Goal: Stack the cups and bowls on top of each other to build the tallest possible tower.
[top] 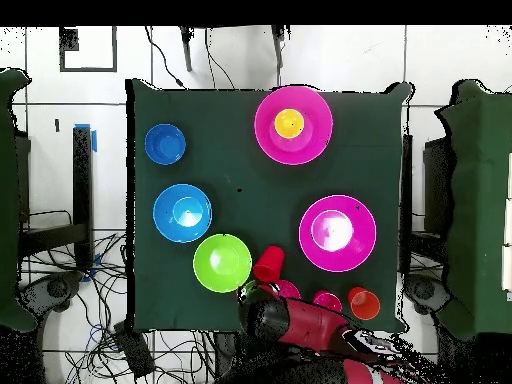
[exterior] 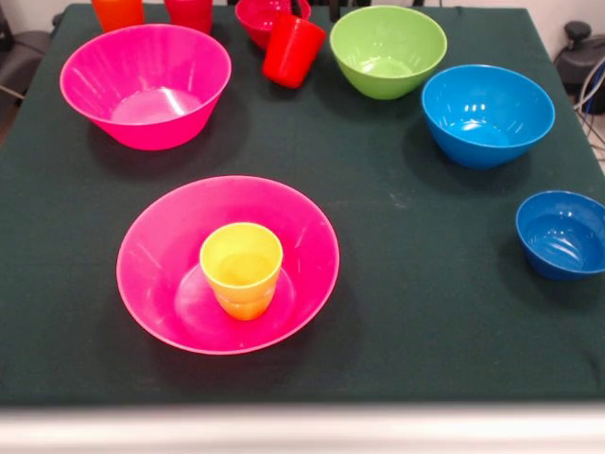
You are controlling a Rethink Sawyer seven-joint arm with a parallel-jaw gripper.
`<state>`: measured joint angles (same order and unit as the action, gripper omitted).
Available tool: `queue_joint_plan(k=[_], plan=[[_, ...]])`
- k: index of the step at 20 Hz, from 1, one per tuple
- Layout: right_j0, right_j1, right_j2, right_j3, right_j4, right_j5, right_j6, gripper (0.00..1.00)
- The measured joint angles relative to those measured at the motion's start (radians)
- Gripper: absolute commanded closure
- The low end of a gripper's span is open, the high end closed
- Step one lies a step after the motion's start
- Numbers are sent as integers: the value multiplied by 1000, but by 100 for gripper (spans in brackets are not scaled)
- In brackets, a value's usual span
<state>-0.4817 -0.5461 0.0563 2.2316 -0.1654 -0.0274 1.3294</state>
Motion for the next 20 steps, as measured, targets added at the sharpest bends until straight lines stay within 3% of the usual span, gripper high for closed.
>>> queue_joint_plan(k=[9, 20], plan=[[-10, 37, 6, 5, -32, -23, 11, 0], [-33, -13, 8, 21, -35, -23, 12, 0]])
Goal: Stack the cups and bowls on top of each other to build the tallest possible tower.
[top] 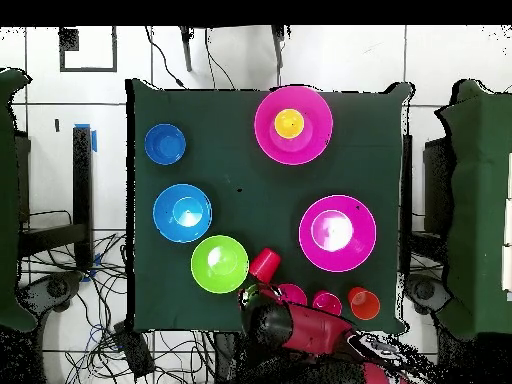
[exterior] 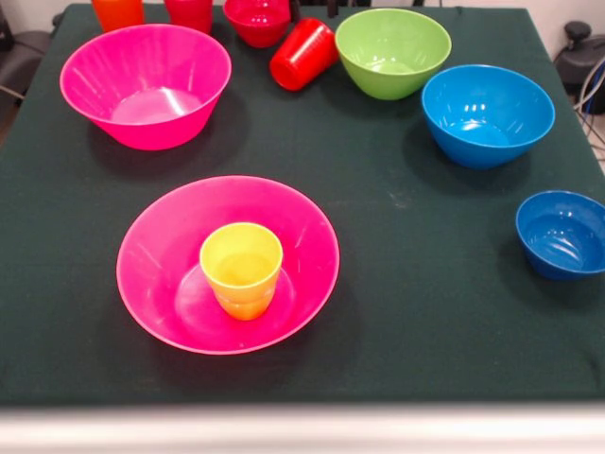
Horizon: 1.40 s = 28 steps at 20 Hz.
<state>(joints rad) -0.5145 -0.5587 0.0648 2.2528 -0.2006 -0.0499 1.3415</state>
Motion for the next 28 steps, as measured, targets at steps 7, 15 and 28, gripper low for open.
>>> queue_joint_plan(k=[7, 15, 28], plan=[[-30, -58, 39, 21, 0, 19, 0, 0], [-44, -144, 97, 45, 14, 124, 1, 0], [-56, -179, 185, 56, 33, 160, 20, 0]])
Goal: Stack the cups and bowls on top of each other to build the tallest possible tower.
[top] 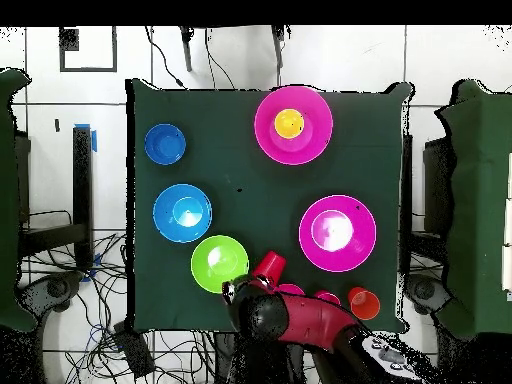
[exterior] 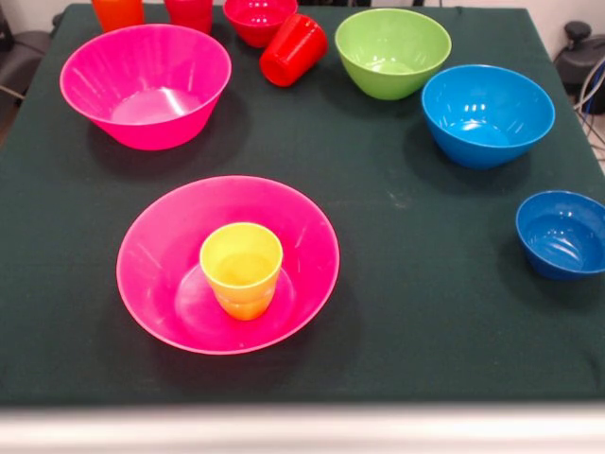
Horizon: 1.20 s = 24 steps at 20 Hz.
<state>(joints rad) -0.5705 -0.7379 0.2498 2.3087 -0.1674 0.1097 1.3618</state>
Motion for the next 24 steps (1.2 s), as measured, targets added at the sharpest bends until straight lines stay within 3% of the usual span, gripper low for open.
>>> queue_joint_plan(k=[12, 24], plan=[[105, 1, -9, -45, 2, 9, 54, 0], [113, 73, -10, -196, 2, 35, 54, 0]])
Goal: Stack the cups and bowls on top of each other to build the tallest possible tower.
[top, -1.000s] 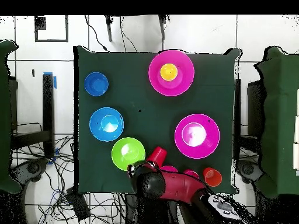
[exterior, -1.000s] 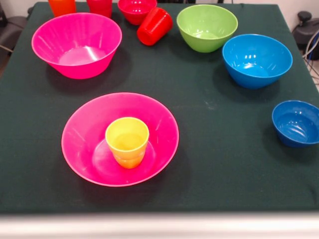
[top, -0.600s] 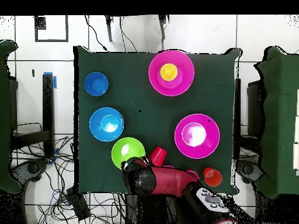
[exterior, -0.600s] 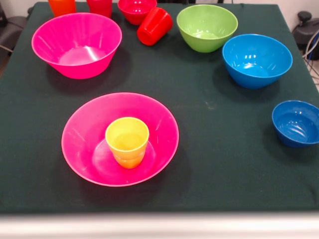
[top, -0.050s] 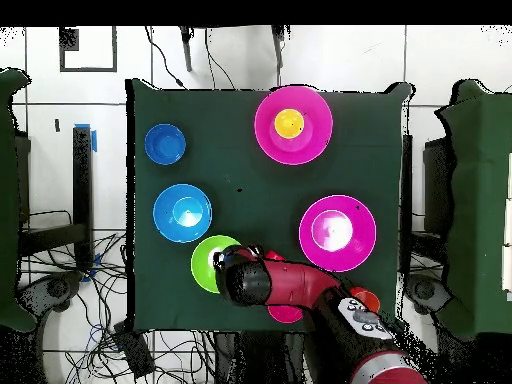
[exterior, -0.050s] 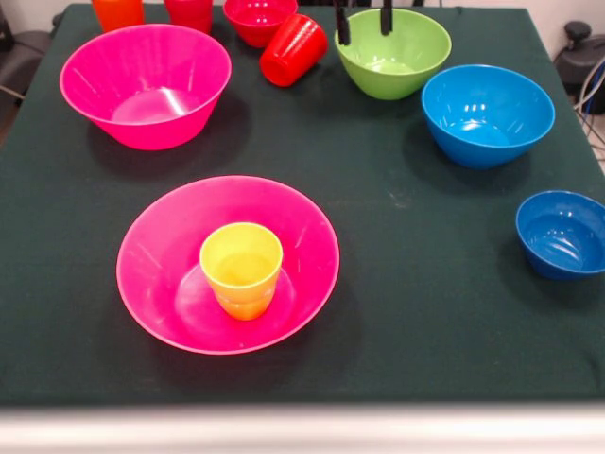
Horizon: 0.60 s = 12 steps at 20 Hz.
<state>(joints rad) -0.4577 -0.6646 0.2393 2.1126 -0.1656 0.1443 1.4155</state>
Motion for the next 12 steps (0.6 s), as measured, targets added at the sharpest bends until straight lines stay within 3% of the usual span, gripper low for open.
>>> queue_joint_plan(k=[12], plan=[[1, 81, -12, -84, 0, 0, 0, 0]])
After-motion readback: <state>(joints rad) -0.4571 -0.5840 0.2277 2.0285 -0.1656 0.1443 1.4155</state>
